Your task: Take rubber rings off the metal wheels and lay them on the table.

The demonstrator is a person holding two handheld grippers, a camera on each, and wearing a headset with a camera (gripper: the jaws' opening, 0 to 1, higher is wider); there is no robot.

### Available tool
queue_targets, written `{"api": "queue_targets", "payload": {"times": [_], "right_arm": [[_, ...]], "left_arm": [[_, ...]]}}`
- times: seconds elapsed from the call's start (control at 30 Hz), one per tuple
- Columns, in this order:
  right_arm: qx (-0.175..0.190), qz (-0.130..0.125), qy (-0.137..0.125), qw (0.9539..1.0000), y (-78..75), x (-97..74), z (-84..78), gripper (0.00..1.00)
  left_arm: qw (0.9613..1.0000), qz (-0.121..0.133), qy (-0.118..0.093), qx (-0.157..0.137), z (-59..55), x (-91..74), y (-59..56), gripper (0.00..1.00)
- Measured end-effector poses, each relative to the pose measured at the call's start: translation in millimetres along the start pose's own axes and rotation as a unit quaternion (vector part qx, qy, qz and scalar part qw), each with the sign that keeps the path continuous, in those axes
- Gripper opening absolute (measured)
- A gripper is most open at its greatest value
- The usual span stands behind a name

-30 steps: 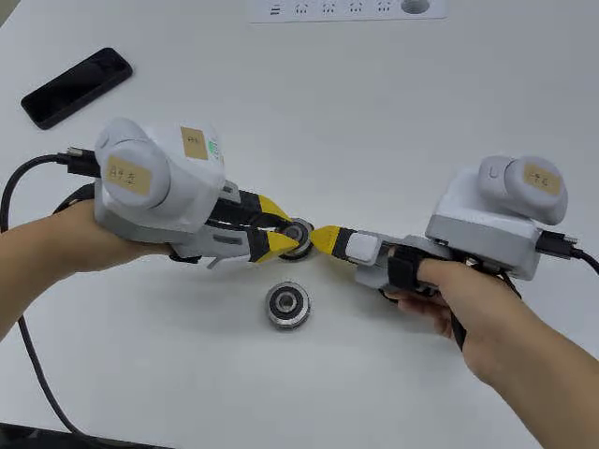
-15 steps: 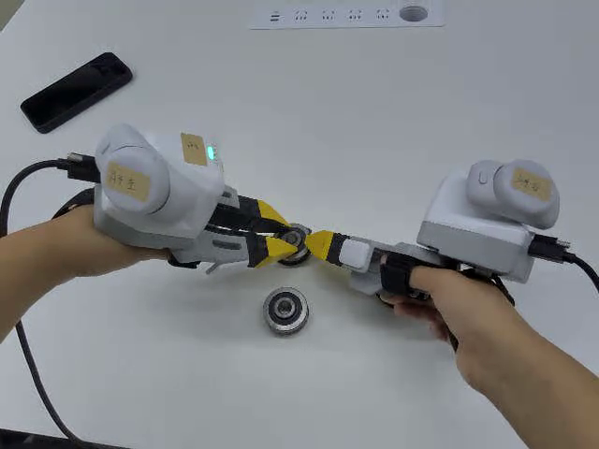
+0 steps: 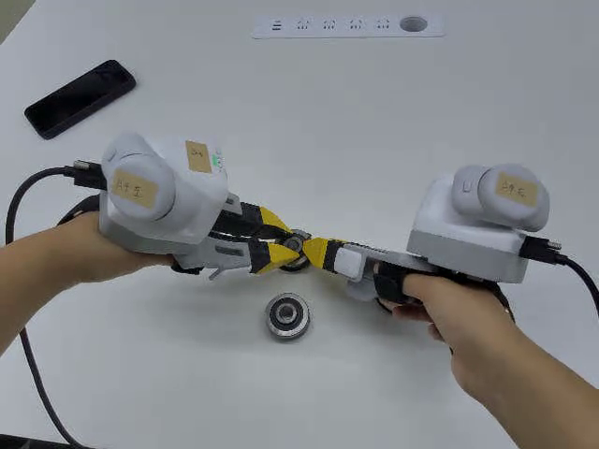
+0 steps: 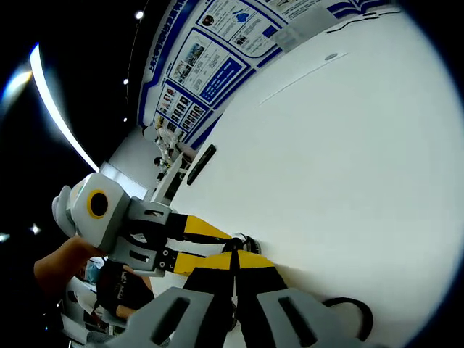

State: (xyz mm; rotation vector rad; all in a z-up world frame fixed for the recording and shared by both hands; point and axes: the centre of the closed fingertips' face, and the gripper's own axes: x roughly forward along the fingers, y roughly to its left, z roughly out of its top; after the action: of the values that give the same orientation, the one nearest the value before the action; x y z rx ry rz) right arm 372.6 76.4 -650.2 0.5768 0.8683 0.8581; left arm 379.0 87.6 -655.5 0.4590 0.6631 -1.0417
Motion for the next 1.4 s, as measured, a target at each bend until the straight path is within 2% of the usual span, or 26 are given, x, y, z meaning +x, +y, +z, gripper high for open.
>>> {"api": "queue_targets", "payload": {"times": [0.17,0.4,0.53,0.57,0.6,0.67,0.73,1.07,1.13,1.27,1.4], "right_arm": [[-0.026,-0.007,0.004,0.9996,4.8,-1.5,-0.9,0.01],[-0.037,-0.010,0.005,0.9992,4.0,1.5,-0.4,0.01],[-0.047,-0.006,0.007,0.9989,6.6,4.9,-0.1,0.01],[-0.041,0.008,0.001,0.9991,11.7,6.6,2.0,0.01],[-0.033,0.005,0.001,0.9994,13.2,7.5,3.9,0.01],[-0.052,-0.008,0.009,0.9986,10.4,9.5,3.5,0.01],[-0.039,0.000,0.006,0.9992,13.3,9.3,3.3,0.01],[-0.028,-0.003,0.002,0.9996,13.0,3.4,5.6,0.01],[-0.026,-0.002,0.001,0.9997,13.8,2.6,5.6,0.01],[-0.017,-0.002,0.001,0.9999,12.7,1.2,6.1,0.01],[-0.012,-0.003,0.002,0.9999,12.1,1.0,5.7,0.02]], "left_arm": [[1.0000,0.001,-0.002,0.001,1.2,0.0,-1.1,0.12],[1.0000,0.004,-0.004,-0.001,0.8,-0.1,-0.9,0.12],[1.0000,0.004,-0.004,-0.001,1.1,-0.1,-1.1,0.12],[1.0000,0.004,-0.005,-0.002,1.2,-0.1,-1.1,0.12],[1.0000,0.005,-0.006,-0.003,0.8,-0.2,-0.8,0.12],[1.0000,0.005,-0.005,-0.002,0.7,-0.2,-0.8,0.12],[1.0000,0.005,-0.004,-0.001,1.0,-0.2,-1.0,0.12],[1.0000,0.005,-0.003,-0.002,2.0,-0.1,-1.3,0.12],[0.9999,0.003,0.004,0.010,2.5,0.2,-1.7,0.12],[1.0000,0.005,0.002,0.001,1.9,-0.1,-1.2,0.13],[1.0000,0.006,0.005,0.004,2.2,0.1,-1.4,0.13]]}}
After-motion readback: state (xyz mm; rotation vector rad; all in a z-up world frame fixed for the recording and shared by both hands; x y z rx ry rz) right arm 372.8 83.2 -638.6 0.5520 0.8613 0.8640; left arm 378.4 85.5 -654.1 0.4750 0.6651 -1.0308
